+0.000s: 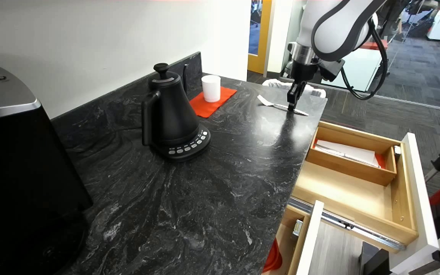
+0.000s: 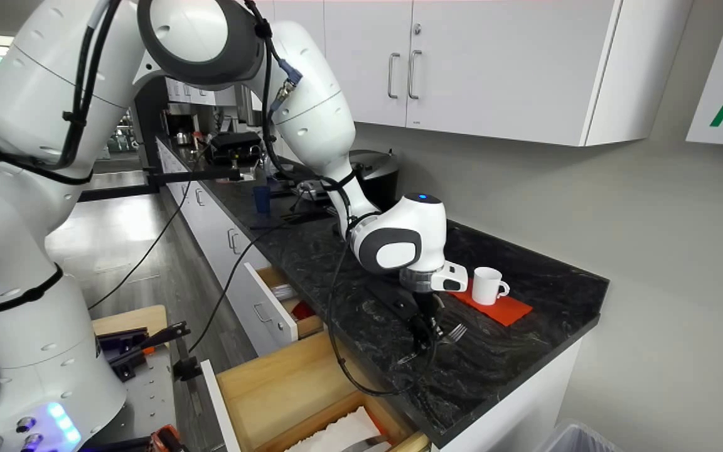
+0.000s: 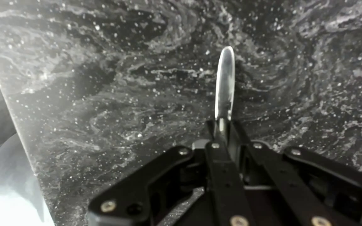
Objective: Pick up the folk and butter knife from the countertop and put them in the drawer.
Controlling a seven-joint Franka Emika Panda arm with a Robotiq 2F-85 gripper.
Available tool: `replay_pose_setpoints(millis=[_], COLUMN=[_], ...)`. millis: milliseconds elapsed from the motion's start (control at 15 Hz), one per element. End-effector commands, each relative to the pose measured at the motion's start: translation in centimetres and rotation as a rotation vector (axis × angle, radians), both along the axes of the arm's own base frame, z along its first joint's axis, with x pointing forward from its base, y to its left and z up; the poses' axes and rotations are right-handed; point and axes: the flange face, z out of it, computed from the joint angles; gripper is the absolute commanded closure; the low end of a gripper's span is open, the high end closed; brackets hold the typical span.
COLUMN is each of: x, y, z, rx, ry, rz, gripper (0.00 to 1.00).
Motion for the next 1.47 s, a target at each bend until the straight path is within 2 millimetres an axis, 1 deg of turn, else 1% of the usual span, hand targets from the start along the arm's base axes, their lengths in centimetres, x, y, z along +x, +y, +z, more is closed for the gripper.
replay_pose_setpoints(millis=[0,333,400,467,533,800,1000,1067,1133,1200,1333,1400], x=[-0.3,-0.5,-4.4,-4.9,-5.8,-10.3,-12.6,-13.3,-16.0,-17.7,-20.0,-21.9], y=[-0.3,-0.4,-1.8,-1.6,-1.7,-2.7,-2.7,-3.1,-2.2,-2.3,-2.2,-2.0], z=[0.1,0.1,4.4,4.7,5.4,9.8,12.1,12.9,13.1,12.8,12.6,11.8], rx=[0.023,0.023,0.032,0.040,0.042,0.083,0.108,0.115,0.131,0.141,0.160,0.165], ry=[0.017,0.021,0.017,0.021,0.021,0.046,0.112,0.152,0.208,0.256,0.337,0.377], rz=[-0.038,-0.084,-0.089,-0.097,-0.112,-0.144,-0.144,-0.135,-0.156,-0.149,-0.156,-0.149], gripper=[0.94,0.94,0.94,0.94,0.94,0.94,0.94,0.94,0.95,0.95,0.94,0.95])
